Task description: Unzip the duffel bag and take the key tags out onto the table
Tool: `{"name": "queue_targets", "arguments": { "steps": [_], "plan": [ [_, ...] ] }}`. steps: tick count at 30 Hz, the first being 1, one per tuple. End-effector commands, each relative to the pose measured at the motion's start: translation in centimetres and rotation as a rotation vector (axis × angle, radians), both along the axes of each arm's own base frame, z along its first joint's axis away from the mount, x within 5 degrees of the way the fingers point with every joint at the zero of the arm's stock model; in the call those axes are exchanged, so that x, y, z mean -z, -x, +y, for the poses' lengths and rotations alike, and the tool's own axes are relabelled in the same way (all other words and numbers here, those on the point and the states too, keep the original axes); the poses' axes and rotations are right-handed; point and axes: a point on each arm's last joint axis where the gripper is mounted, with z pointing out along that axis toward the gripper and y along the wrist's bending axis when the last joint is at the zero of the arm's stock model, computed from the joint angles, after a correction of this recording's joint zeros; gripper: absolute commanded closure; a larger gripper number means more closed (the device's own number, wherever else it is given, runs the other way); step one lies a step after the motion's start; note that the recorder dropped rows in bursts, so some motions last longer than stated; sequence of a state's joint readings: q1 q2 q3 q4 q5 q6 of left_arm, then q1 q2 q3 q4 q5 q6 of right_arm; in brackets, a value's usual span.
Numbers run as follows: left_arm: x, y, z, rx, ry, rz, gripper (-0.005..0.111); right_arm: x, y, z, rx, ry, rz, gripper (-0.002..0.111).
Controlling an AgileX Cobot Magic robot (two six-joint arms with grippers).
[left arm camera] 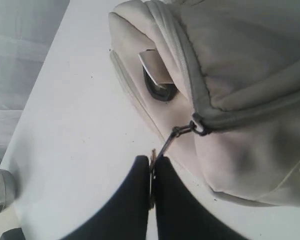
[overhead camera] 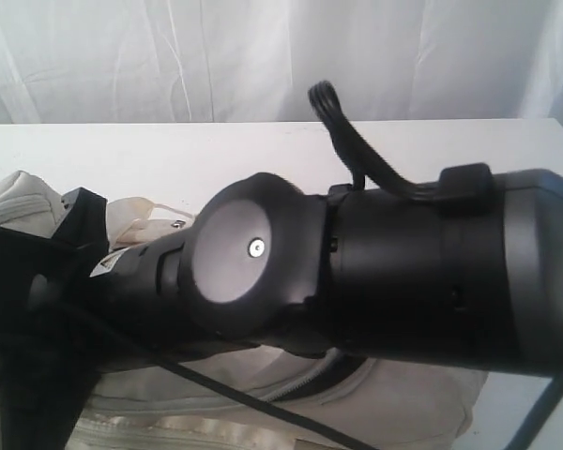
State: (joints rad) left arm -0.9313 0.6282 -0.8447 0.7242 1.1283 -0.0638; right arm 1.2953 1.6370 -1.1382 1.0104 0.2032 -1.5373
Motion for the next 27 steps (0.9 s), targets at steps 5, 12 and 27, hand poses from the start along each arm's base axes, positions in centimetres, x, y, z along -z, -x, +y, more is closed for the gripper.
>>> {"name": "queue_targets", "arguments": {
  "steps": [5, 12, 27],
  "plan": [
    [-0.5, 0.0, 1.1, 0.040, -0.171, -0.044, 0.107, -2.3, 0.3, -0.9, -0.017, -0.054, -0.039, 0.091],
    [-0.4, 0.0, 0.9, 0.120, -0.231, -0.032, 0.107, -3.4, -0.6, -0.9, 0.072, -0.120, -0.094, 0.055],
    [-0.5, 0.1, -0.9, 0.369, -0.215, -0.066, 0.107, -2.7, 0.6, 2.7, 0.004, -0.111, -0.078, 0.062]
  ]
}}
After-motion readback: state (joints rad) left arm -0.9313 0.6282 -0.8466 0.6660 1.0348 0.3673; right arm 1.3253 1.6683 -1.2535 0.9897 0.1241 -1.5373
